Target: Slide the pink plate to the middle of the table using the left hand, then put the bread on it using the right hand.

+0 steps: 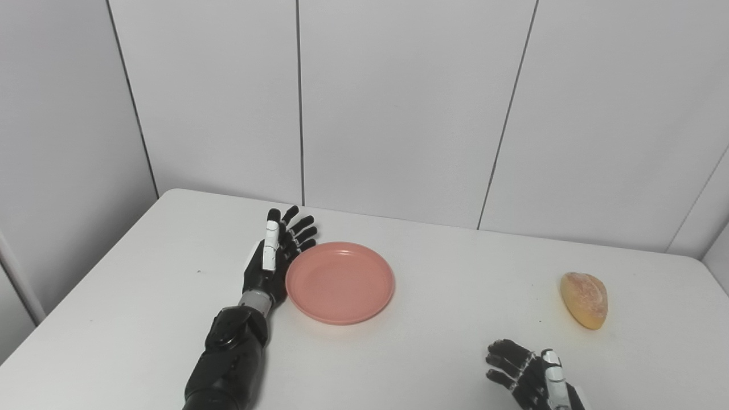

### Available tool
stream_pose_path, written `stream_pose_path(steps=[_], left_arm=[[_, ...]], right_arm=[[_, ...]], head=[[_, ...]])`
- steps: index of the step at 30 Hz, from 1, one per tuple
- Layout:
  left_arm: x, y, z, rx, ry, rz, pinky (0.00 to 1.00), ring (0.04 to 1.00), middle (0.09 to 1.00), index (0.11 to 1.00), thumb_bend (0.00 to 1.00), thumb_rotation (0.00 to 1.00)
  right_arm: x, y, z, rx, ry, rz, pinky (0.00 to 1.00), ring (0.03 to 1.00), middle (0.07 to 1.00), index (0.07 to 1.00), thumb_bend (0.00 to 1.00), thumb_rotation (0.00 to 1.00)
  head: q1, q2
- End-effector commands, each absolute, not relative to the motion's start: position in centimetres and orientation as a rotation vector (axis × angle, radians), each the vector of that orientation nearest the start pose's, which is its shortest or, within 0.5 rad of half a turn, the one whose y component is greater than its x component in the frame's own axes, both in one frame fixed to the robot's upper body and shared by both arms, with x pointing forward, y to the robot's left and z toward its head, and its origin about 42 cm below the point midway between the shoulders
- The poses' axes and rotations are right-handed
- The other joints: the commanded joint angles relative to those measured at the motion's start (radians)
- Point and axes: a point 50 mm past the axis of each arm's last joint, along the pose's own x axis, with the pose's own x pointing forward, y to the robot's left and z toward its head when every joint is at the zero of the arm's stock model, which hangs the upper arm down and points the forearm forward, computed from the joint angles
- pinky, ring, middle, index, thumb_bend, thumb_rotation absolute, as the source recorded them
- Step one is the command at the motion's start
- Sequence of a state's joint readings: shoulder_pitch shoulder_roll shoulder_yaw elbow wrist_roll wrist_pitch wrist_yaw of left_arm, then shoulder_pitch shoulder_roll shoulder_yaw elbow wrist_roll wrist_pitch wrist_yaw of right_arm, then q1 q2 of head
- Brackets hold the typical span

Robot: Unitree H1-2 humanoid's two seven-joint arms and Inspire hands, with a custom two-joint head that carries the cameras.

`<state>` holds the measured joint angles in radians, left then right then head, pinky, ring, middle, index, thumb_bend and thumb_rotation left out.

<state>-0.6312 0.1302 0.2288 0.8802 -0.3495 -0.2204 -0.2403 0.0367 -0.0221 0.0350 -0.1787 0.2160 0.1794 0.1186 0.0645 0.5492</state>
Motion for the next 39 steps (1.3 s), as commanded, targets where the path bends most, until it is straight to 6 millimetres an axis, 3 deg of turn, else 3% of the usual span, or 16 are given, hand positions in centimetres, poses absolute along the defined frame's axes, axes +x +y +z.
stream_pose_path(steps=[1,16,24,39], left_arm=[[47.0,24.6,11.2,-0.329,-0.012,-0.089,0.86,0.864,0.878,0.926,0.82,0.95],[47.2,21.7,11.3,-0.334,-0.001,-0.149,0.83,0.853,0.864,0.927,0.81,0.94],[47.2,19.9,11.6,-0.294,0.005,-0.217,0.87,0.863,0.862,0.933,0.81,0.95],[48.4,17.9,13.3,-0.224,-0.012,-0.268,0.81,0.829,0.831,0.903,0.81,0.98]], right_arm=[[27.6,-19.5,13.1,0.195,0.012,0.193,0.75,0.773,0.742,0.652,0.71,0.95],[28.0,-18.1,12.9,0.196,0.006,0.190,0.74,0.773,0.732,0.649,0.72,0.93],[28.2,-17.6,12.9,0.192,0.003,0.194,0.73,0.774,0.731,0.659,0.72,0.95],[28.6,-17.0,12.6,0.190,0.002,0.200,0.73,0.767,0.724,0.655,0.73,0.95]], head=[[-0.009,0.003],[-0.086,0.018],[-0.095,0.019],[-0.124,0.021]])
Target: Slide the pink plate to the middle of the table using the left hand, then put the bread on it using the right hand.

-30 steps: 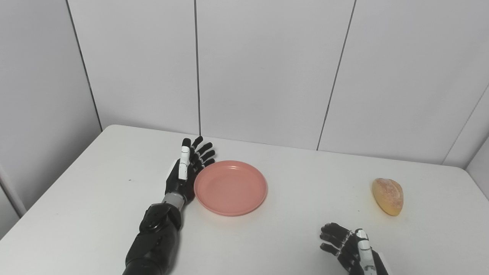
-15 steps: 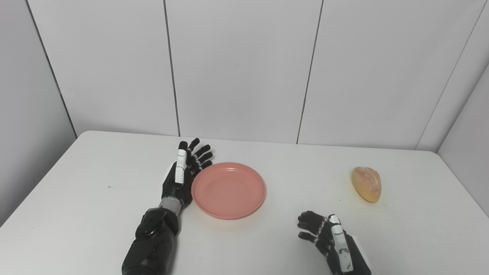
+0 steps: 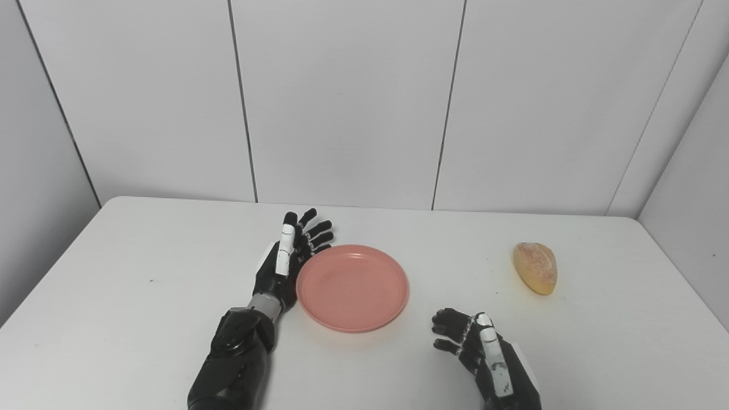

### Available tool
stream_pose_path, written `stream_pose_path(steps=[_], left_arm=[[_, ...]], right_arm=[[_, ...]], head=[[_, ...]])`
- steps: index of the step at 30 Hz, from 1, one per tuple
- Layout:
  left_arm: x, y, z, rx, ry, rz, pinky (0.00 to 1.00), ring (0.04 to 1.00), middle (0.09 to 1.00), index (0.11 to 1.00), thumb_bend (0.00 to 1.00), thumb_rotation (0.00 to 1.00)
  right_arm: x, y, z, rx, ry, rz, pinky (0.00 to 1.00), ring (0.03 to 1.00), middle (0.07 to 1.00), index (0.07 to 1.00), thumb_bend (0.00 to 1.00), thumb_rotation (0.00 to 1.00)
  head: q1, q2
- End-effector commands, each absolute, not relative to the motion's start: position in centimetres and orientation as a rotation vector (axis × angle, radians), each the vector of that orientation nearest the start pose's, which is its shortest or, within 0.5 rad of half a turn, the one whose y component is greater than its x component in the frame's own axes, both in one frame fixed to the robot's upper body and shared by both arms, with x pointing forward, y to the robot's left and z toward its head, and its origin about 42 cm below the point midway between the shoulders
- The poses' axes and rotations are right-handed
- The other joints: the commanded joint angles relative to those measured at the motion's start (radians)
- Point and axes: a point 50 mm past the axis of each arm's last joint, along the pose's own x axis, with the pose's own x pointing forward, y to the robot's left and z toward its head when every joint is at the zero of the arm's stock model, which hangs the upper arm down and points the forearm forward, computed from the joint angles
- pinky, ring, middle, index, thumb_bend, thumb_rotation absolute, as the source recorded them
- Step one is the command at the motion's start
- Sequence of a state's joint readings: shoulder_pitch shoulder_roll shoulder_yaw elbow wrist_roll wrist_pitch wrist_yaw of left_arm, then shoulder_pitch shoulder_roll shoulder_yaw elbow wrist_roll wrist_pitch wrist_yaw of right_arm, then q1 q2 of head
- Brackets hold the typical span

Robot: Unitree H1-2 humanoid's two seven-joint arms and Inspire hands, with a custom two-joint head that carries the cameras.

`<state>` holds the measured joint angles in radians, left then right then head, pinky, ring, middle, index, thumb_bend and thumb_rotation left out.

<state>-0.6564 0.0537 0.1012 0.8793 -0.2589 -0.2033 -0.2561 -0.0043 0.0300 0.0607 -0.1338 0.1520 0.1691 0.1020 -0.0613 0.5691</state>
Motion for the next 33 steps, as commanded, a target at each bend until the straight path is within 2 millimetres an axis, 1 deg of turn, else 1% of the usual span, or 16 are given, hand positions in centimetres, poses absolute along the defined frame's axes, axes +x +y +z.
stream_pose_path(steps=[1,5,10,12,13,14,18,21,23,25,27,28,29,30,33], left_arm=[[48.4,17.9,13.4,-0.227,-0.011,-0.268,0.81,0.826,0.828,0.900,0.82,0.97],[48.4,17.3,13.4,-0.227,-0.006,-0.275,0.81,0.823,0.822,0.898,0.82,0.98],[48.4,17.2,13.2,-0.224,-0.002,-0.279,0.81,0.829,0.829,0.903,0.83,0.99],[48.4,17.3,13.1,-0.226,0.001,-0.277,0.81,0.828,0.827,0.899,0.83,0.99],[48.4,17.4,13.1,-0.226,0.002,-0.277,0.81,0.829,0.827,0.899,0.83,0.99],[48.4,17.5,13.0,-0.226,0.003,-0.278,0.81,0.829,0.828,0.898,0.83,0.98],[48.4,18.2,12.9,-0.225,0.002,-0.282,0.83,0.839,0.836,0.905,0.84,0.99],[48.4,18.8,12.7,-0.224,0.001,-0.279,0.83,0.836,0.836,0.915,0.83,1.00],[48.4,19.0,12.6,-0.216,0.000,-0.275,0.83,0.833,0.837,0.913,0.83,1.00],[48.3,19.1,12.5,-0.212,0.000,-0.273,0.83,0.832,0.838,0.910,0.84,1.00],[48.3,19.2,12.4,-0.218,0.003,-0.277,0.84,0.839,0.842,0.913,0.84,0.99],[48.3,19.2,12.3,-0.229,0.006,-0.278,0.84,0.839,0.843,0.914,0.84,0.99],[48.2,19.2,12.2,-0.236,0.008,-0.279,0.84,0.844,0.849,0.918,0.84,0.98],[48.2,19.3,12.1,-0.237,0.009,-0.279,0.85,0.846,0.851,0.919,0.83,0.98],[48.1,19.4,11.9,-0.236,0.013,-0.280,0.85,0.846,0.849,0.919,0.84,0.97]], right_arm=[[28.6,-17.0,12.6,0.189,0.001,0.201,0.73,0.767,0.724,0.655,0.73,0.95],[28.5,-16.9,12.5,0.193,0.003,0.205,0.73,0.768,0.727,0.659,0.72,0.95],[28.6,-16.7,12.5,0.195,0.001,0.204,0.73,0.768,0.725,0.657,0.72,0.94],[28.6,-16.5,12.5,0.197,0.001,0.201,0.72,0.760,0.723,0.656,0.73,0.93],[28.7,-16.4,12.4,0.199,0.002,0.199,0.72,0.757,0.722,0.656,0.73,0.92],[28.7,-16.3,12.4,0.203,0.003,0.197,0.72,0.755,0.722,0.658,0.73,0.92],[28.9,-15.7,12.0,0.218,0.005,0.188,0.72,0.748,0.725,0.686,0.74,0.88],[28.9,-15.3,11.7,0.219,0.004,0.183,0.72,0.748,0.727,0.708,0.74,0.86],[28.9,-15.1,11.7,0.215,0.002,0.181,0.73,0.755,0.738,0.735,0.73,0.88],[28.8,-15.0,11.7,0.204,-0.007,0.167,0.74,0.772,0.763,0.755,0.72,0.88],[28.7,-14.9,11.9,0.190,-0.022,0.151,0.76,0.825,0.816,0.765,0.70,0.86],[28.7,-14.8,12.0,0.183,-0.028,0.135,0.76,0.828,0.818,0.765,0.70,0.86],[28.7,-14.8,12.0,0.179,-0.032,0.124,0.78,0.859,0.855,0.780,0.69,0.84],[28.7,-14.8,12.0,0.175,-0.037,0.112,0.79,0.870,0.867,0.785,0.69,0.83],[28.7,-14.7,11.9,0.179,-0.040,0.090,0.81,0.882,0.910,0.848,0.65,0.81]], head=[[0.001,0.001],[-0.006,0.004],[-0.023,0.006],[-0.040,0.005],[-0.064,0.003],[-0.068,0.002],[-0.134,-0.007],[-0.144,-0.010],[-0.142,-0.010],[-0.141,-0.012],[-0.144,-0.013],[-0.149,-0.015],[-0.149,-0.015],[-0.153,-0.017],[-0.161,-0.021]])
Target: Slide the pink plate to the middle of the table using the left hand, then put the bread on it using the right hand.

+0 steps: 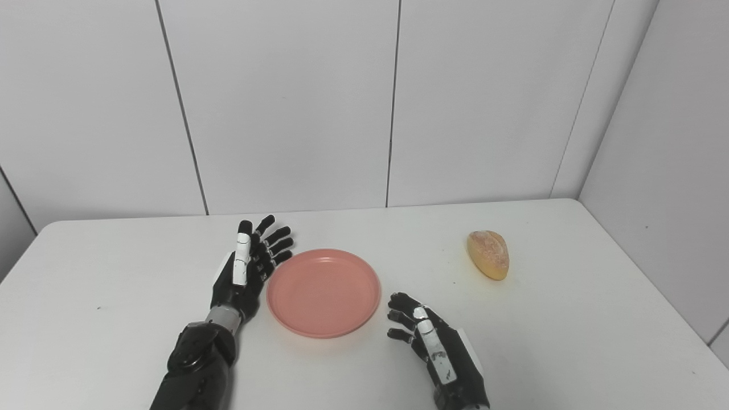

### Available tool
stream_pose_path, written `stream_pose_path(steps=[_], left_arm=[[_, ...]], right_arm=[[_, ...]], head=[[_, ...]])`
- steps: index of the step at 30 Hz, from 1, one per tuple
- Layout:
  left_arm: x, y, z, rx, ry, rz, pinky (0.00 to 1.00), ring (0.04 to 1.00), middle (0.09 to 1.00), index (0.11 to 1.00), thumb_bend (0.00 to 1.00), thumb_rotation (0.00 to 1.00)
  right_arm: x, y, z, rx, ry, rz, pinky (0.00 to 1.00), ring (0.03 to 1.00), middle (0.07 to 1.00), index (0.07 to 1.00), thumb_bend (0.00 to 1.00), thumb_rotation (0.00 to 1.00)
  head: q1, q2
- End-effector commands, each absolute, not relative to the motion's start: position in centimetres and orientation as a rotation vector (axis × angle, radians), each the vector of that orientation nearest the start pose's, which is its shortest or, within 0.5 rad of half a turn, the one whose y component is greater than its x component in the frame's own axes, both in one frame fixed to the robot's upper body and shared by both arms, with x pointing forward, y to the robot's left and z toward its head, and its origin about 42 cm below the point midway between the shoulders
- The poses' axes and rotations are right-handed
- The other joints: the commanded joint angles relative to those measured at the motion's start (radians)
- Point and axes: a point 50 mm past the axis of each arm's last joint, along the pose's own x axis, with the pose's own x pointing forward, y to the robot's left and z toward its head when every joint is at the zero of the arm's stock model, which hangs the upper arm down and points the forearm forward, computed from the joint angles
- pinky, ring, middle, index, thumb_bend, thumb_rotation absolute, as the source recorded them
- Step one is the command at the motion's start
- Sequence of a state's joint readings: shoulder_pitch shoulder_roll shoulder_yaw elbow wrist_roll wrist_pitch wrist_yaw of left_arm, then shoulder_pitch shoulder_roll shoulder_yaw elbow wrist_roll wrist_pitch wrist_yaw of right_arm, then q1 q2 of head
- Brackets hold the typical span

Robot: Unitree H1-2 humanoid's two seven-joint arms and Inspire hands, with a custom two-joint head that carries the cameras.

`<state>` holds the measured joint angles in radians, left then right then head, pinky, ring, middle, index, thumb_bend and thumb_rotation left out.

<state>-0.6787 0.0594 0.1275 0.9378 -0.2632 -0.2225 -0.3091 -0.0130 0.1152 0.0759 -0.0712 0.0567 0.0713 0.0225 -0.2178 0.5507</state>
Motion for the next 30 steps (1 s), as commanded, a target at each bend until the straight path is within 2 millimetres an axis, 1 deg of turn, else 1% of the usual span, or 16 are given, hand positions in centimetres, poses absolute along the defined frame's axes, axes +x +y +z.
stream_pose_path(steps=[1,2,5,7,8,11,13,17,18,20,24,27,30], left_arm=[[48.1,19.4,11.9,-0.235,0.013,-0.281,0.85,0.846,0.849,0.919,0.84,0.97],[48.1,19.3,11.8,-0.237,0.012,-0.282,0.85,0.848,0.851,0.920,0.84,0.98],[48.2,19.2,11.7,-0.239,0.015,-0.282,0.85,0.848,0.848,0.916,0.84,0.98],[48.2,19.1,11.6,-0.247,0.019,-0.279,0.85,0.850,0.847,0.915,0.83,0.98],[48.3,19.0,11.5,-0.248,0.022,-0.277,0.85,0.850,0.847,0.915,0.83,0.98],[48.3,19.0,11.4,-0.239,0.022,-0.277,0.85,0.846,0.845,0.915,0.83,0.99],[48.4,19.0,11.4,-0.240,0.021,-0.274,0.85,0.848,0.846,0.916,0.83,0.99],[48.6,19.3,11.4,-0.237,0.020,-0.267,0.84,0.844,0.841,0.916,0.84,0.99],[48.6,19.4,11.4,-0.239,0.019,-0.269,0.84,0.845,0.842,0.915,0.83,0.98],[48.7,19.7,11.4,-0.240,0.018,-0.270,0.84,0.843,0.842,0.913,0.83,0.97],[48.9,19.9,11.5,-0.230,0.017,-0.272,0.83,0.836,0.841,0.909,0.83,0.98],[49.0,20.0,11.5,-0.211,0.017,-0.271,0.81,0.827,0.835,0.907,0.83,0.99],[49.0,20.3,11.3,-0.211,0.019,-0.270,0.80,0.817,0.825,0.906,0.83,0.98]], right_arm=[[28.7,-14.6,11.9,0.180,-0.038,0.084,0.80,0.881,0.916,0.862,0.65,0.81],[28.7,-14.6,11.9,0.179,-0.036,0.081,0.81,0.880,0.923,0.886,0.65,0.79],[28.8,-14.7,11.7,0.135,-0.039,0.061,0.78,0.856,0.910,0.906,0.66,0.75],[28.7,-14.8,11.5,0.046,-0.064,0.050,0.75,0.835,0.904,0.914,0.66,0.74],[28.7,-14.9,11.4,-0.033,-0.110,0.052,0.74,0.829,0.902,0.916,0.67,0.74],[28.6,-14.9,11.5,-0.178,-0.210,0.065,0.75,0.842,0.909,0.934,0.61,0.69],[28.4,-14.7,11.8,-0.222,-0.247,0.063,0.76,0.865,0.928,0.939,0.61,0.69],[28.7,-14.4,13.6,-0.293,-0.352,0.025,0.75,0.869,0.938,0.930,0.60,0.70],[28.8,-14.4,14.0,-0.307,-0.372,0.012,0.76,0.866,0.935,0.925,0.64,0.72],[29.1,-14.2,14.7,-0.334,-0.413,-0.011,0.78,0.869,0.935,0.924,0.66,0.72],[30.5,-14.0,16.5,-0.386,-0.506,-0.057,0.83,0.891,0.939,0.925,0.71,0.73],[31.7,-13.9,17.4,-0.413,-0.561,-0.088,0.84,0.886,0.940,0.931,0.71,0.74],[32.9,-13.8,18.7,-0.442,-0.598,-0.126,0.87,0.908,0.957,0.949,0.72,0.76]], head=[[-0.004,-0.002],[-0.004,-0.002],[-0.001,-0.010],[0.002,-0.018],[0.005,-0.024],[0.008,-0.029],[0.009,-0.031],[-0.001,-0.048],[-0.002,-0.049],[-0.011,-0.053],[-0.025,-0.065],[-0.033,-0.073],[-0.048,-0.078]])
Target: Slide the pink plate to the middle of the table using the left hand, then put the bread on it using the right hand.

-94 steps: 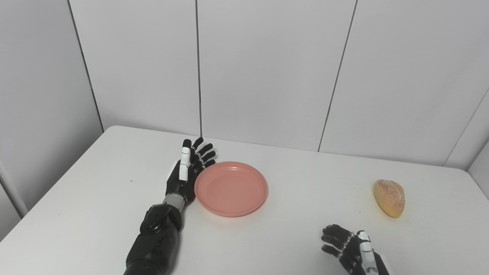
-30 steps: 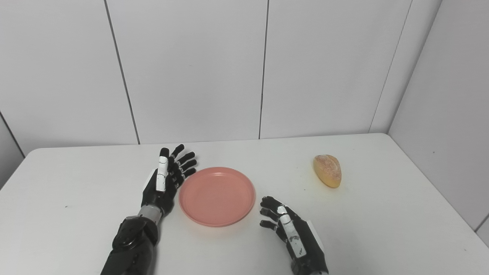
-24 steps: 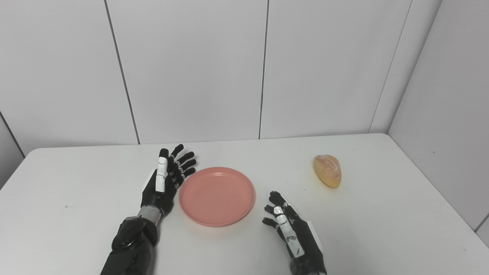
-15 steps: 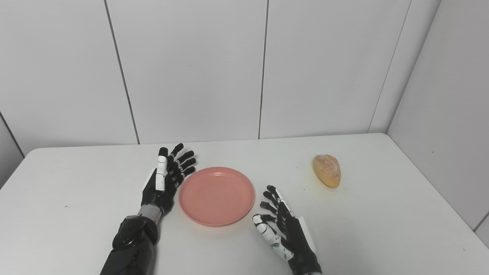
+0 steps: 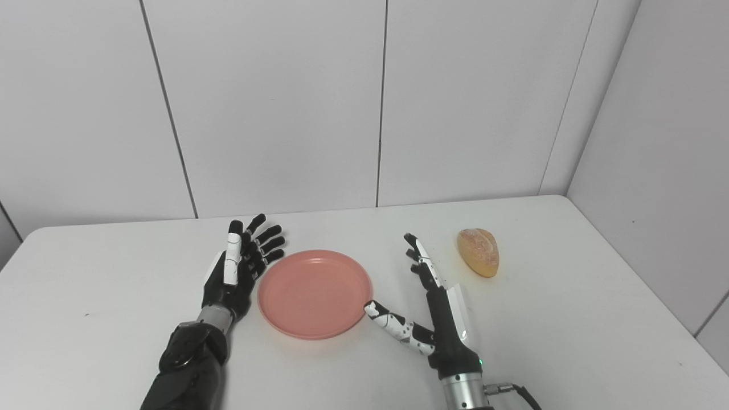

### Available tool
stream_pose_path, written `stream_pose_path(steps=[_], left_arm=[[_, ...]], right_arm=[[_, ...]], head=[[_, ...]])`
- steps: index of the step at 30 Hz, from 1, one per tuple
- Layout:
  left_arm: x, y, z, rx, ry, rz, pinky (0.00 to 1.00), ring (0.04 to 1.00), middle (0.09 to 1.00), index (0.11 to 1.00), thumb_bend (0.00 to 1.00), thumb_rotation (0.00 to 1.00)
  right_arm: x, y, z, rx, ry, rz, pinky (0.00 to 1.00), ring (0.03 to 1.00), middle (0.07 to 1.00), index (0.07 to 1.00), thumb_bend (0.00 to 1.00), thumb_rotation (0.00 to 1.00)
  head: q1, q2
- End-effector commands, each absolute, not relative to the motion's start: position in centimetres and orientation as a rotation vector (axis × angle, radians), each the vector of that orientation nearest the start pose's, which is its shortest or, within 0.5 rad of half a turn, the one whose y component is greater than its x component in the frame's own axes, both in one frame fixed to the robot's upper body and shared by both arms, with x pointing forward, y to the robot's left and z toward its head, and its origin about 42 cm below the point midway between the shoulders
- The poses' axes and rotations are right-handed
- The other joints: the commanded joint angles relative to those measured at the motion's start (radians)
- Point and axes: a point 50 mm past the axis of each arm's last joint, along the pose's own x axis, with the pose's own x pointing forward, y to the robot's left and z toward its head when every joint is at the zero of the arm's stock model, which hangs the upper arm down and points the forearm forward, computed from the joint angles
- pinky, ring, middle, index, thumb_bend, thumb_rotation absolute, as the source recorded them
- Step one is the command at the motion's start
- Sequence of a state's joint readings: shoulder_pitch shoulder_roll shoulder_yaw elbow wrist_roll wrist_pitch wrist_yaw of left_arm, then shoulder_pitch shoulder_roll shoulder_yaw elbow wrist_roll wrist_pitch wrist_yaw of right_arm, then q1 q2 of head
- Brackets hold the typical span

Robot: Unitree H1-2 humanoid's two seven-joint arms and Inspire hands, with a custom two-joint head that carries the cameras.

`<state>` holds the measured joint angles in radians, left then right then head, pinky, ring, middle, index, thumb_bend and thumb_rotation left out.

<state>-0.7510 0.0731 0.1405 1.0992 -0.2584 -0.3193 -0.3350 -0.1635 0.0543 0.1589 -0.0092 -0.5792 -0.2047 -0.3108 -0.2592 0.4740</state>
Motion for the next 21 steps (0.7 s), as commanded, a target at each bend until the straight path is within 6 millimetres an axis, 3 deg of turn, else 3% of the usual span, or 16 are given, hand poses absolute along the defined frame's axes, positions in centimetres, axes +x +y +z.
stream_pose_path(steps=[1,5,8,11,14,21], left_arm=[[49.0,20.3,11.3,-0.213,0.020,-0.270,0.80,0.816,0.823,0.905,0.83,0.98],[49.0,20.5,11.1,-0.230,0.024,-0.269,0.80,0.818,0.822,0.906,0.82,0.98],[48.9,20.6,10.9,-0.238,0.027,-0.269,0.78,0.805,0.819,0.907,0.82,0.97],[49.0,20.6,10.9,-0.244,0.030,-0.265,0.78,0.805,0.817,0.906,0.82,0.96],[49.0,20.7,10.9,-0.243,0.030,-0.266,0.77,0.799,0.810,0.908,0.81,0.97],[48.8,20.7,10.9,-0.246,0.030,-0.271,0.78,0.802,0.808,0.910,0.82,0.97]], right_arm=[[33.2,-13.9,19.1,-0.453,-0.611,-0.136,0.89,0.918,0.960,0.955,0.72,0.77],[34.4,-13.8,20.5,-0.478,-0.655,-0.194,0.97,0.960,0.979,0.963,0.73,0.78],[35.3,-13.7,21.3,-0.473,-0.656,-0.237,0.90,0.922,0.988,0.972,0.82,0.74],[36.0,-13.7,21.9,-0.491,-0.652,-0.272,0.92,0.939,0.994,0.980,0.85,0.71],[36.6,-13.9,22.3,-0.530,-0.641,-0.316,0.99,0.979,0.998,0.988,0.87,0.72],[38.4,-15.4,23.9,-0.534,-0.593,-0.460,0.97,0.994,1.000,1.000,0.83,0.66]], head=[[-0.006,-0.001],[-0.019,-0.007],[-0.026,-0.010],[-0.029,-0.011],[-0.029,-0.010],[-0.027,-0.003]])
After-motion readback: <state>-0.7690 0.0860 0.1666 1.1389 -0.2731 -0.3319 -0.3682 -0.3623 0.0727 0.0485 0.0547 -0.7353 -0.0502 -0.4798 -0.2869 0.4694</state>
